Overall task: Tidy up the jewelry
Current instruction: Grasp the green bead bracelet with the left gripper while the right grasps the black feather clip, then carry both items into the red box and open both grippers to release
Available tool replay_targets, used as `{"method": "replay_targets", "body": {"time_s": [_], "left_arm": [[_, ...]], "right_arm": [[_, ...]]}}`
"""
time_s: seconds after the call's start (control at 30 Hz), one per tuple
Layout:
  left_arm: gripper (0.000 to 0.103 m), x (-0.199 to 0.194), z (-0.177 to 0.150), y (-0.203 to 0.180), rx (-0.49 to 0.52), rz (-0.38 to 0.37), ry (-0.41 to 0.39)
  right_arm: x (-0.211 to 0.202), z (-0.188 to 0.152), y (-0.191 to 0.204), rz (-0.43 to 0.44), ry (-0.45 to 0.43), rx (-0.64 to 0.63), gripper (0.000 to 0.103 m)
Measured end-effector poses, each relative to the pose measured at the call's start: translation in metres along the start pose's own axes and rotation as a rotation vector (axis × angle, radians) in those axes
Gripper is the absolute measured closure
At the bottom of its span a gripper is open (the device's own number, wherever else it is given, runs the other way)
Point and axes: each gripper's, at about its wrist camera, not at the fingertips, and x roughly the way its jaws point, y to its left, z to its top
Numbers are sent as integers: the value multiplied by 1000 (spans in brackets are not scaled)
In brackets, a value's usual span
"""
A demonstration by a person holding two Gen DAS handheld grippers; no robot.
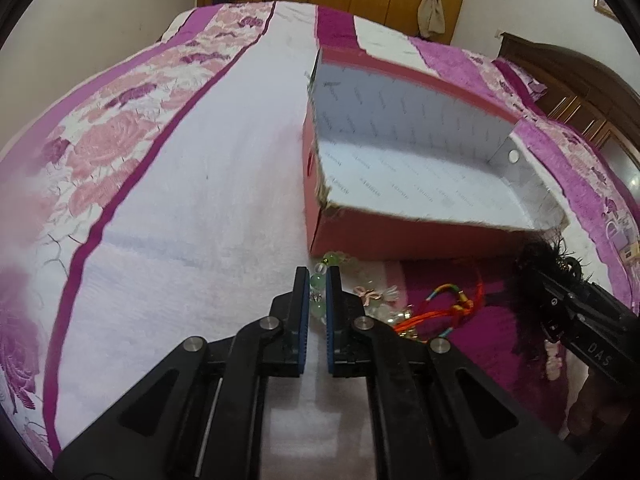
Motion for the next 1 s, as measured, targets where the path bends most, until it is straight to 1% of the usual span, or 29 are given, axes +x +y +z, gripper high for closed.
{"method": "replay_targets", "body": {"time_s": [0.3,0.6,0.77,1.0], "left_arm": [[103,-38,8,-11,22,-30,-92],[103,-72,16,-24,51,-48,-185],[103,-82,26,-29,54,-53,-243],[103,-83,44,-39,64,-65,-295]], "right_arm": [[-31,3,0,0,-56,5,49],[-71,8,4,2,-141,-5,49],[-89,17,6,-4,-197,-20,49],[-100,36,9,-10,-251,-31,48]]}}
